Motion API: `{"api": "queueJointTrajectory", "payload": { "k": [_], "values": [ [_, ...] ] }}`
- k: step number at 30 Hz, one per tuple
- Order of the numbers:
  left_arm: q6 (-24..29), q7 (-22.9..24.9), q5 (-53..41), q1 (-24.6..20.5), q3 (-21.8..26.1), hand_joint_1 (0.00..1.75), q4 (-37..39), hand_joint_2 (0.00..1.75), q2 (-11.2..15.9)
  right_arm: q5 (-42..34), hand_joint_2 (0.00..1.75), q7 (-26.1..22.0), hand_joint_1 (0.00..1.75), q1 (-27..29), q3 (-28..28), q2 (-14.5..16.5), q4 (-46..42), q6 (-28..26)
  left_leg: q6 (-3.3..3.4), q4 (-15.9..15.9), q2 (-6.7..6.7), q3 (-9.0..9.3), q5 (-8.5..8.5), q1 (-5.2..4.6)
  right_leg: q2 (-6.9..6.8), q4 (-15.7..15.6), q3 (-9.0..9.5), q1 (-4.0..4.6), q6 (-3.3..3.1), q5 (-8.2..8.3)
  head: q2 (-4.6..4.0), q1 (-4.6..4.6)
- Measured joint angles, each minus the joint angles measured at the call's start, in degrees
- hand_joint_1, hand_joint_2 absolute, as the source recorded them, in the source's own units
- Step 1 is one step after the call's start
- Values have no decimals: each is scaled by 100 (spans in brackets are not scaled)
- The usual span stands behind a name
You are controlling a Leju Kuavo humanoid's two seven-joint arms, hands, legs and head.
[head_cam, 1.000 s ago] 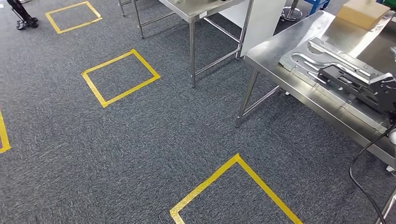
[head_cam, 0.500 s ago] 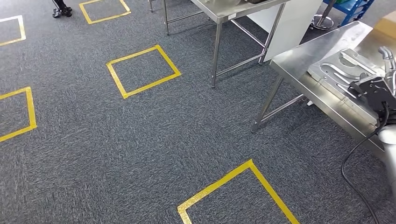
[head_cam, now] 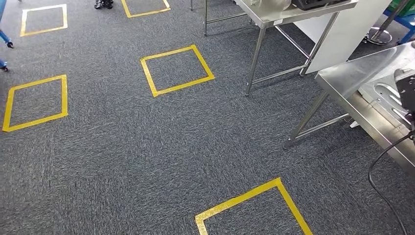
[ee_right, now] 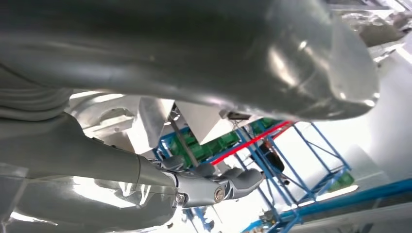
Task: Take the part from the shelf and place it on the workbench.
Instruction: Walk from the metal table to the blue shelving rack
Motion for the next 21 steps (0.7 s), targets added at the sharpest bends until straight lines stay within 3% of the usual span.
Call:
{"api": "queueJointTrajectory", "payload": {
  "k": [1, 3, 5, 7, 8, 9, 11, 12, 14, 16, 17, 19, 21],
  "values": [
    [1, -4, 2, 17, 1, 0, 0, 0, 0, -33, 0, 33, 0, 40, 1, -74, -105, 7, -32, 18, 40, -6, -24, -8, -58, -33, 25, -7, -31, 11, 0, -1],
    [3, -26, 7, 27, 1, 0, 0, 0, 0, -78, 0, 55, 0, 191, -9, -201, -316, -33, -93, 328, 296, -130, -241, -24, -180, -102, 84, -22, -100, 31, 0, -7],
    [4, -52, 13, 29, 3, 0, 0, 0, 0, -88, 0, 60, 0, 388, -26, -286, -511, -98, -140, 1051, 558, -456, -615, 3, -294, -104, 105, 6, -141, 20, -1, -10],
    [-2, -62, 16, 40, 5, 0, 0, 0, 1, -69, 0, 80, 0, 553, -33, -316, -676, -143, -175, 1597, 624, -710, -790, 39, -399, -95, 107, 18, -151, 8, -1, -9],
    [-6, -61, 15, 45, 5, 0, 0, 0, 2, -55, 0, 99, 0, 619, -33, -321, -754, -156, -187, 1553, 641, -681, -715, 51, -448, -89, 109, 19, -148, 2, -1, -9],
    [-10, -60, 15, 47, 5, 0, 0, 0, 5, -37, 0, 119, 0, 674, -33, -323, -825, -169, -191, 1277, 675, -533, -552, 60, -497, -82, 114, 18, -138, -7, -1, -9],
    [-8, -58, 15, 41, 7, 0, 0, 0, 13, 22, 0, 146, 0, 753, -33, -324, -937, -192, -173, 456, 833, -99, -232, 54, -586, -62, 129, 25, -105, -34, -1, -9],
    [-1, -58, 16, 38, 9, 0, 0, 0, 15, 60, 0, 150, 0, 775, -33, -322, -969, -198, -153, 172, 898, 49, -154, 40, -616, -50, 134, 36, -85, -48, -1, -9],
    [26, -70, 27, 36, 18, 0, 0, 0, 15, 149, 0, 131, 0, 792, -28, -300, -997, -198, -98, 1, 904, 119, -137, 12, -670, -38, 138, 56, -36, -62, -1, -9],
    [68, -103, 62, 51, 33, 0, 0, 0, 16, 246, 0, 75, 0, 768, -4, -246, -987, -181, -34, -17, 801, 108, -104, -1, -737, -49, 147, 47, 25, -57, -1, -9],
    [96, -132, 90, 61, 43, 0, 0, 0, 16, 296, 0, 37, 0, 726, 18, -208, -964, -160, 0, -43, 758, 111, -80, 0, -719, -40, 147, 27, 59, -73, -1, -8],
    [137, -188, 152, 63, 88, 0, 0, 0, 19, 392, 0, -37, 0, 549, 79, -128, -859, -102, 71, -98, 679, 121, -26, 12, -521, 209, 34, -13, 106, -260, -1, -8],
    [146, -219, 193, 56, 146, 0, 0, 0, 22, 445, 0, -75, 0, 347, 145, -53, -702, -56, 103, -114, 595, 113, 1, 11, -282, 910, -296, -33, 133, -630, -1, -8]
  ]
}}
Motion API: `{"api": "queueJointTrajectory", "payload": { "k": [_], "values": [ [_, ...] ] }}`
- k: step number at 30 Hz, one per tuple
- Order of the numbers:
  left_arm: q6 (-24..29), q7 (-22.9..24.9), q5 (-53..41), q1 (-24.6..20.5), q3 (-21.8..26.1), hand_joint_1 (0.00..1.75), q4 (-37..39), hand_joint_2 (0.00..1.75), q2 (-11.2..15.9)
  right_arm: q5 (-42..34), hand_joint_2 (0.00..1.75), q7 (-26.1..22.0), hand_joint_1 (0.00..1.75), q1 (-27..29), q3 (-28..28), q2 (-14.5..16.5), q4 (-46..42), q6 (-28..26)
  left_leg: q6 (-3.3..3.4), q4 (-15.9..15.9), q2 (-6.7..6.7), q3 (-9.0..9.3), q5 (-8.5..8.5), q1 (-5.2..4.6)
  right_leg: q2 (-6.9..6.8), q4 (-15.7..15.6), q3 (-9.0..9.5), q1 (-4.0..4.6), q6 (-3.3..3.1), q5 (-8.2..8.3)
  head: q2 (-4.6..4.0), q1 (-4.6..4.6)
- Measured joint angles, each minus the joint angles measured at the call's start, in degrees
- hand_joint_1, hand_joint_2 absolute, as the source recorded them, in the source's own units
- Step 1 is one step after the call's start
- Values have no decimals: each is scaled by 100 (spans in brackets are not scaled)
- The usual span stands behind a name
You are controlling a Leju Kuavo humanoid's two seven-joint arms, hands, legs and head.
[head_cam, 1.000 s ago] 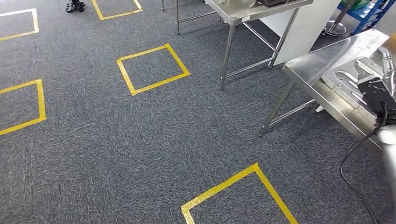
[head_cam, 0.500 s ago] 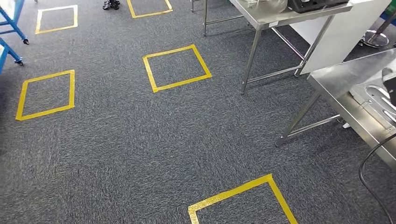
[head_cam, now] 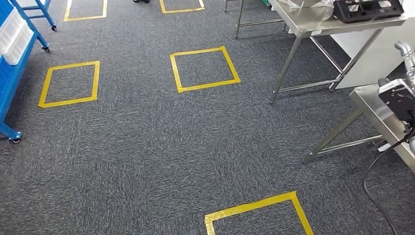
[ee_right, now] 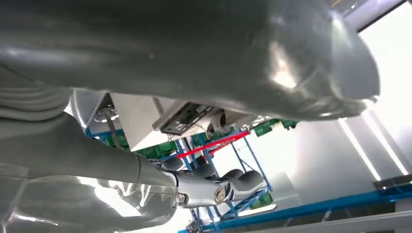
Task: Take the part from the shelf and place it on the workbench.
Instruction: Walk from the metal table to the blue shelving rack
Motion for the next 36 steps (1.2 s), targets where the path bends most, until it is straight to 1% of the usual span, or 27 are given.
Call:
{"api": "queueJointTrajectory", "payload": {
  "k": [1, 2, 3, 4, 5, 7, 9, 10, 11, 13, 15, 17, 18, 19, 20, 22, 23, 24, 26, 27, 29, 30, 31, 32, 33, 34, 36],
  "values": [
    [0, -6, 9, 0, 21, 0, 0, 0, 1, 13, 0, -7, 0, -67, 34, 40, 73, 15, 4, 2, -53, -5, 4, -4, 47, 386, -186, 0, 12, -145, 0, 1],
    [0, -9, 9, 4, 32, 0, 0, 0, 2, 17, 0, -9, 0, -108, 65, 83, 129, 27, 5, 7, -113, -7, 5, -6, 64, 628, -309, 0, 21, -190, 0, 1],
    [0, -10, 9, 8, 41, 0, 0, 0, 4, 21, 0, -11, 0, -139, 91, 122, 174, 33, 4, 18, -175, -8, 6, -7, 72, 664, -338, -4, 23, -123, 0, 1],
    [0, -11, 9, 10, 47, 0, 0, 0, 5, 24, 0, -14, 0, -170, 113, 152, 210, 37, 0, 35, -242, -7, 4, -7, 86, 449, -245, -14, 20, 55, 0, 1],
    [0, -12, 9, 10, 53, 0, 0, 0, 6, 24, 0, -17, 0, -207, 129, 170, 238, 38, -10, 58, -308, -8, -3, -7, 129, 64, -69, -26, 11, 279, 0, 1],
    [0, -13, 9, 7, 68, 0, 0, 0, 8, 25, 0, -29, 0, -280, 158, 188, 285, 33, -53, 110, -436, -45, -11, -7, 348, -630, 259, -46, -24, 539, 1, 1],
    [0, -17, 10, 13, 88, 0, 0, 0, 10, 30, 0, -46, 0, -327, 182, 212, 323, 30, -127, 132, -552, -113, 9, 14, 467, -833, 336, -27, -75, 541, 2, 3],
    [3, -26, 15, 23, 97, 0, 0, 0, 11, 31, 0, -59, 0, -354, 193, 230, 340, 31, -168, 127, -612, -141, 26, 28, 423, -850, 328, -9, -106, 553, 2, 3],
    [15, -39, 29, 37, 113, 0, 0, 0, 13, 31, 0, -81, 0, -397, 205, 255, 359, 32, -207, 135, -608, -161, 27, 37, 358, -866, 334, -11, -146, 568, 1, 3],
    [65, -78, 67, 47, 149, 0, 0, 0, 20, 29, 0, -176, 0, -541, 260, 334, 434, 15, -266, 346, -374, -273, -112, 19, 233, -918, 359, -18, -237, 598, 1, -1],
    [125, -124, 112, 36, 181, 0, 0, 0, 43, 26, 0, -304, 0, -681, 357, 447, 565, -84, -300, 998, -67, -580, -463, 12, 109, -943, 372, 2, -302, 606, 0, -4],
    [183, -158, 162, 34, 232, 0, 0, 0, 81, 19, 0, -411, 0, -704, 465, 586, 675, -236, -322, 1678, 15, -901, -730, 33, -20, -941, 374, 31, -324, 600, 0, -4],
    [207, -168, 180, 38, 268, 0, 0, 0, 102, 27, 0, -451, 0, -670, 512, 670, 706, -318, -330, 1774, 25, -942, -724, 40, -86, -939, 376, 38, -326, 597, 0, -4],
    [222, -176, 196, 42, 310, 0, 0, 0, 125, 60, 0, -476, 0, -620, 550, 761, 724, -411, -336, 1622, 41, -858, -610, 43, -148, -938, 380, 40, -324, 593, 0, -4],
    [223, -189, 206, 46, 360, 0, 0, 0, 149, 112, 0, -491, 0, -559, 581, 860, 735, -513, -335, 1276, 82, -669, -432, 43, -206, -936, 389, 42, -317, 586, 0, -4],
    [209, -243, 226, 40, 477, 0, 0, 0, 204, 261, 0, -496, 0, -400, 629, 1063, 734, -707, -298, 471, 284, -232, -144, 25, -312, -927, 411, 68, -282, 558, 1, -3],
    [201, -285, 238, 39, 548, 0, 0, 0, 228, 322, 0, -496, 0, -324, 650, 1148, 730, -755, -267, 233, 346, -107, -79, 13, -361, -920, 420, 89, -258, 545, 1, -2],
    [192, -341, 247, 42, 632, 0, 0, 0, 255, 363, 0, -501, 0, -271, 673, 1227, 731, -759, -233, 126, 370, -60, -64, -4, -410, -914, 424, 105, -232, 534, 1, -1],
    [167, -468, 259, 64, 825, 0, 1, 0, 308, 355, 0, -564, 0, -291, 730, 1346, 776, -690, -166, 98, 264, -67, -36, -17, -481, -911, 424, 100, -177, 520, 1, 1],
    [153, -530, 260, 73, 934, 0, 1, 0, 335, 310, 0, -627, 0, -357, 760, 1396, 834, -657, -132, 72, 220, -59, -17, -16, -431, -879, 415, 80, -149, 484, 1, 1],
    [143, -601, 260, 68, 1105, 0, 2, 0, 388, 200, 0, -784, 0, -492, 795, 1459, 1014, -678, -71, 22, 133, -36, 19, 1, -198, -539, 268, 45, -109, 258, 1, 1],
    [145, -614, 259, 63, 1155, 0, 2, 0, 416, 164, 0, -854, 0, -529, 802, 1489, 1120, -728, -56, 16, 81, -35, 26, 1, -63, -211, 115, 35, -100, 89, 0, 1],
    [150, -616, 258, 61, 1183, 0, 2, 0, 448, 149, 0, -915, 0, -523, 804, 1537, 1225, -810, -48, 19, 24, -36, 28, 0, 12, 181, -85, 31, -95, -72, 0, 1],
    [155, -615, 257, 62, 1200, 0, 2, 0, 481, 149, 0, -967, 0, -484, 808, 1605, 1321, -909, -45, 22, -41, -35, 28, -1, 48, 500, -261, 31, -92, -158, 0, 1],
    [158, -615, 256, 64, 1221, 0, 2, 0, 513, 155, 0, -1018, 0, -431, 816, 1682, 1399, -1001, -46, 29, -104, -35, 27, -2, 64, 659, -369, 30, -94, -147, 0, 1],
    [161, -625, 256, 65, 1248, 0, 2, 0, 545, 158, 0, -1071, 0, -378, 826, 1772, 1471, -1081, -48, 39, -171, -34, 26, -3, 73, 589, -370, 27, -105, -17, 0, 1],
    [157, -677, 256, 59, 1298, 0, 2, 0, 595, 144, 0, -1154, 0, -341, 840, 1915, 1573, -1136, -67, 71, -290, -37, 13, 0, 172, -84, -107, 19, -141, 406, 0, 1]
  ]
}}
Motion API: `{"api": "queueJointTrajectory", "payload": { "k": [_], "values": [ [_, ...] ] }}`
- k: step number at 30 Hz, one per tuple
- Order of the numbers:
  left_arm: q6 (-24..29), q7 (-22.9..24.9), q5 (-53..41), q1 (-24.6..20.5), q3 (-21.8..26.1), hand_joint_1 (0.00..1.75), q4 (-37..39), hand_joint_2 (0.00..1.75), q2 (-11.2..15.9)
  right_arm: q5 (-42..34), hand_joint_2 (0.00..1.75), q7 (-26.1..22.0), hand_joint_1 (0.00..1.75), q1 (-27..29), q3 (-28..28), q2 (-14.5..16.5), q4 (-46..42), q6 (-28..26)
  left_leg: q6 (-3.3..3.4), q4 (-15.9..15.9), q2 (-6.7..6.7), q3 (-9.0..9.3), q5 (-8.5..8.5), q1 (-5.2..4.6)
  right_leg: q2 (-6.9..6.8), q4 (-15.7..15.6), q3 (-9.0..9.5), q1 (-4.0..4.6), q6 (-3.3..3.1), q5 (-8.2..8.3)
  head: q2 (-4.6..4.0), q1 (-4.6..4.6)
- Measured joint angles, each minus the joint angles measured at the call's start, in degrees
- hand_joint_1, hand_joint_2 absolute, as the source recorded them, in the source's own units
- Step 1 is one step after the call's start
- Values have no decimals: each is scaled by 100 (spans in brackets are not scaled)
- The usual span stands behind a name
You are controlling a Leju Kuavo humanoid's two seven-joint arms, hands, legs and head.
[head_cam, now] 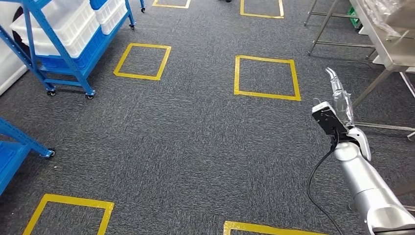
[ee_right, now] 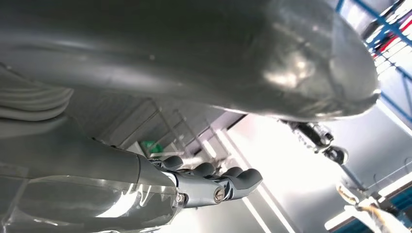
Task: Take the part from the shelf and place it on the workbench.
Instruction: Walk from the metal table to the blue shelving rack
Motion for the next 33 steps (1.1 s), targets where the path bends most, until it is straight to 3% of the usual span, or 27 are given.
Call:
{"api": "queueJointTrajectory", "payload": {
  "k": [2, 3, 5, 6, 8, 10, 12, 13, 14, 16, 18, 20, 22, 24, 26, 27, 28, 29, 31, 33],
  "values": [
    [-5, -79, 1, -11, 28, 0, 0, 0, 45, -28, 0, -44, 0, -51, 2, 116, 101, 42, -44, 38, -98, -36, -11, -4, 172, -586, 251, 2, -28, 227, 0, 0],
    [-6, -110, 1, -13, 41, 0, 0, 0, 67, -35, 0, -55, 0, -92, 2, 168, 155, 73, -74, 45, -140, -58, -7, 2, 224, -698, 295, 13, -40, 239, 1, -1],
    [-6, -145, 2, -13, 72, 0, 0, 0, 105, -39, 0, -64, 0, -184, 1, 279, 268, 122, -148, 32, -220, -81, 13, 21, 171, -731, 309, 32, -83, 246, 1, -1],
    [-6, -152, 2, -12, 90, 0, 0, 0, 121, -39, 0, -67, 0, -224, 2, 338, 312, 138, -182, 49, -186, -91, -2, 25, 121, -761, 327, 30, -118, 261, 1, -1],
    [-6, -159, 2, -27, 114, 0, 0, 0, 140, -38, 0, -71, 0, -273, 3, 421, 362, 161, -241, 330, 36, -218, -190, 15, 4, -825, 372, 19, -199, 285, 0, -2],
    [-7, -161, 2, -48, 121, 0, 0, 0, 142, -35, 0, -74, 0, -290, 3, 450, 395, 167, -283, 1059, 261, -559, -561, 32, -128, -840, 394, 40, -247, 277, 0, -3],
    [-21, -162, -1, -50, 122, 0, 0, 0, 144, -34, 0, -74, 0, -292, 3, 474, 437, 168, -322, 1668, 311, -846, -760, 72, -250, -838, 400, 54, -259, 267, 0, -2],
    [-39, -162, -5, -51, 122, 0, 0, 0, 144, -33, 0, -74, 0, -282, 2, 487, 451, 168, -340, 1697, 324, -857, -715, 89, -301, -836, 403, 54, -256, 263, 0, -2],
    [-62, -160, -11, -57, 121, 0, 0, 0, 144, -26, 0, -74, 0, -262, 0, 495, 455, 167, -353, 1490, 346, -747, -575, 104, -349, -832, 411, 52, -247, 257, 0, -2],
    [-101, -140, -23, -103, 116, 0, -1, 0, 145, 35, 0, -66, 0, -185, -17, 506, 414, 163, -361, 672, 492, -309, -227, 110, -450, -807, 431, 59, -198, 222, 0, -2],
    [-117, -99, -30, -166, 111, 0, -2, 0, 145, 165, 0, -28, 0, -98, -47, 517, 317, 161, -306, 121, 585, -26, -59, 91, -542, -775, 439, 84, -134, 187, 0, 2],
    [-145, -54, -31, -196, 111, 0, -2, 0, 147, 294, 0, 33, 0, -52, -64, 542, 215, 178, -219, 61, 522, -23, -52, 64, -612, -774, 446, 87, -73, 183, 0, 5],
    [-185, 6, -29, -198, 111, 0, -2, 0, 157, 369, 0, 73, 0, -47, -65, 568, 142, 227, -140, 22, 452, -10, -24, 65, -537, -695, 423, 50, -11, 103, 1, 4],
    [-202, 90, -28, -199, 111, 0, -2, 0, 164, 411, 0, 97, 0, -52, -68, 577, 115, 269, -77, -14, 384, 6, 5, 80, -296, -232, 217, 21, 24, -185, 1, 5],
    [-178, 189, -28, -185, 111, 0, -2, 0, 165, 456, 0, 125, 0, -23, -73, 581, 119, 272, -54, -15, 298, 1, 9, 70, -133, 534, -156, 17, 31, -517, 0, 7],
    [-155, 241, -28, -165, 111, 0, -2, 0, 166, 478, 0, 138, 0, 7, -75, 587, 122, 268, -51, -13, 242, 1, 8, 63, -109, 801, -299, 16, 31, -575, 0, 7],
    [-132, 284, -28, -139, 111, 0, -2, 0, 166, 495, 0, 145, 0, 38, -77, 595, 123, 264, -51, -7, 185, 2, 8, 56, -100, 863, -350, 16, 23, -522, 0, 7],
    [-110, 319, -28, -112, 111, 0, -2, 0, 166, 503, 0, 150, 0, 63, -81, 606, 124, 263, -52, 2, 125, 3, 7, 53, -90, 699, -292, 16, 7, -367, 0, 7],
    [-79, 363, -28, -73, 111, 0, -2, 0, 158, 505, 0, 155, 0, 82, -98, 623, 126, 275, -67, 26, 6, -1, 1, 49, 32, -69, 55, 15, -37, 32, 0, 7],
    [-58, 377, -28, -46, 110, 0, -2, 0, 146, 511, 0, 134, 0, 79, -113, 634, 152, 305, -109, 46, -102, -27, 2, 49, 153, -624, 307, 30, -66, 219, 1, 7]
  ]
}}
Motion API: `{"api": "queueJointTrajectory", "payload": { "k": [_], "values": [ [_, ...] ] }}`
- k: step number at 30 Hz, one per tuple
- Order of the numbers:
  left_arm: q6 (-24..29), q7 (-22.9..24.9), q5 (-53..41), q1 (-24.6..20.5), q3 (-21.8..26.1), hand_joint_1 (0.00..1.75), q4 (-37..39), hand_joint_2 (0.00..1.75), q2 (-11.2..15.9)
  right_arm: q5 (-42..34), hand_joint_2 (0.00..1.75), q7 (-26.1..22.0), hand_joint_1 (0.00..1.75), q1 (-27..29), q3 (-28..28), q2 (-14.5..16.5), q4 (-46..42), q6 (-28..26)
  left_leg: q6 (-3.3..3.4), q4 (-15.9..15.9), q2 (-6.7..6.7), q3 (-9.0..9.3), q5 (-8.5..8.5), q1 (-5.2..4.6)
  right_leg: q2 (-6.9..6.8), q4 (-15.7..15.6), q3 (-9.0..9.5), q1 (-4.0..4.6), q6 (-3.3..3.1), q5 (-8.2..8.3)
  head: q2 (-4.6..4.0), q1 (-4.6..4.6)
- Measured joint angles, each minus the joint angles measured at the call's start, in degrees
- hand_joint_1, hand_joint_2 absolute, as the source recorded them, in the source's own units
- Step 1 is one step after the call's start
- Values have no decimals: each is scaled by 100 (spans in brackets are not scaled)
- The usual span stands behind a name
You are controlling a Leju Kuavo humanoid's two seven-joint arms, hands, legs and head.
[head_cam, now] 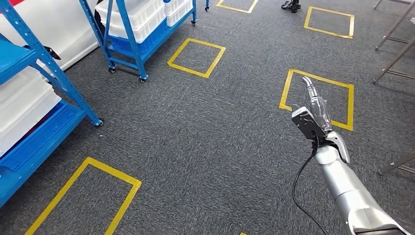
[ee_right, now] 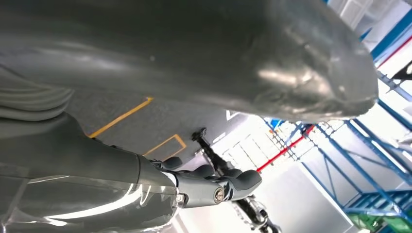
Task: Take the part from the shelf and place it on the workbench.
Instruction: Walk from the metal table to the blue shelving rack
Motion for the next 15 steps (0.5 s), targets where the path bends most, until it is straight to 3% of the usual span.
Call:
{"api": "queueJointTrajectory", "payload": {
  "k": [1, 3, 5, 7, 9, 10, 11, 13, 15],
  "values": [
    [6, -2, 0, 22, -1, 0, 0, 0, -5, 5, 0, -24, 0, -1, -3, 9, 28, 13, -32, -4, -44, -15, 8, 6, 19, -76, 33, 14, -10, -6, 0, 0],
    [11, -14, -1, 76, -2, 0, 0, 0, -6, 15, 0, -86, 0, 0, -3, 39, 87, 23, -102, -19, -97, -33, 20, 21, -75, -114, 44, 19, -57, 25, 0, -1],
    [10, -34, -2, 107, -3, 0, 0, 0, -9, 16, 0, -146, 0, 8, -3, 77, 133, 11, -159, 134, 80, -104, -102, 6, -173, -178, 74, 0, -133, 60, 0, -4],
    [6, -50, -3, 103, -4, 0, 0, 0, -16, 9, 0, -177, 0, 40, -3, 95, 167, -3, -193, 757, 340, -381, -454, 1, -289, -208, 91, 10, -183, 71, -1, -7],
    [0, -55, -5, 104, -8, 0, 0, 0, -24, -7, 0, -191, 0, 109, -3, 111, 195, -8, -220, 1498, 422, -717, -750, 15, -406, -203, 91, 28, -199, 65, -1, -9],
    [-1, -52, -6, 114, -10, 0, 0, 0, -26, -13, 0, -196, 0, 147, -2, 129, 207, -9, -230, 1628, 435, -773, -752, 18, -459, -200, 91, 31, -202, 61, 0, -9],
    [1, -45, -7, 126, -13, 0, 0, 0, -26, -14, 0, -202, 0, 176, 0, 153, 221, -10, -236, 1553, 448, -727, -662, 19, -506, -195, 92, 31, -201, 57, 0, -9],
    [15, -17, -6, 138, -14, 0, 0, 0, -25, 1, 0, -231, 0, 199, 4, 221, 254, -32, -225, 782, 585, -329, -306, 15, -591, -178, 100, 34, -180, 38, -1, -9],
    [42, 12, -5, 134, -16, 0, 0, 0, -26, 42, 0, -268, 0, 196, 8, 291, 289, -81, -159, 108, 736, 16, -90, -13, -662, -151, 106, 62, -131, 12, -1, -7]
  ]
}}
